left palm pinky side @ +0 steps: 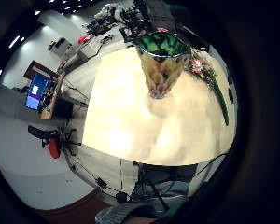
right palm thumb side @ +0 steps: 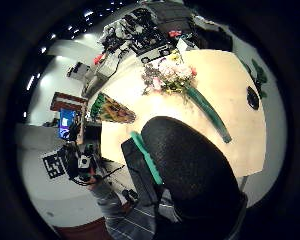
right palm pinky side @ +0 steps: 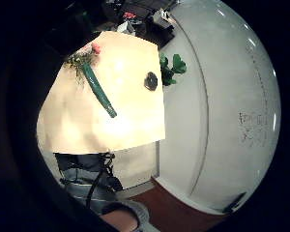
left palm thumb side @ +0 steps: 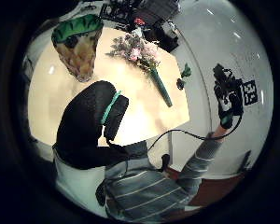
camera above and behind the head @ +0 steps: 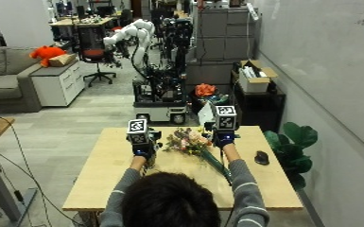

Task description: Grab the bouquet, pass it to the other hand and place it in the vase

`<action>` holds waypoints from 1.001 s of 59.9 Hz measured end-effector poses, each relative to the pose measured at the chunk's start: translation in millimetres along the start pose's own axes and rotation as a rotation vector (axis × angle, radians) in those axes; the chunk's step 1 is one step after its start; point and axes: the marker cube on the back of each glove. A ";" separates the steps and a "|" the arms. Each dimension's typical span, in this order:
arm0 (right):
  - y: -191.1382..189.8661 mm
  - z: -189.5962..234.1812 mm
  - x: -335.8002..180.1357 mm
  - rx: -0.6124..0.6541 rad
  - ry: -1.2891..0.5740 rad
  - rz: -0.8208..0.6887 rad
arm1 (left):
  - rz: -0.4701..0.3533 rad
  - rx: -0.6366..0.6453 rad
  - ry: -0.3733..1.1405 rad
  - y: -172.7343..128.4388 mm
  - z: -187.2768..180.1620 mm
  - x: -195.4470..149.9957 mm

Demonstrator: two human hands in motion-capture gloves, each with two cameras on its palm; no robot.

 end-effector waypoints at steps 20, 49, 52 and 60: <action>-10.0 4.7 0.6 0.028 0.009 -0.016 | -0.011 -0.004 -0.008 -5.8 1.8 -4.3; -12.4 22.5 5.9 -0.024 0.044 0.041 | 0.000 0.006 0.011 -15.7 7.6 -8.5; -11.6 24.9 7.5 -0.023 0.044 0.044 | -0.009 0.002 0.006 -11.3 3.5 -8.0; -18.1 36.4 16.6 -0.010 0.047 0.073 | 0.001 0.003 0.010 -16.5 8.9 -8.9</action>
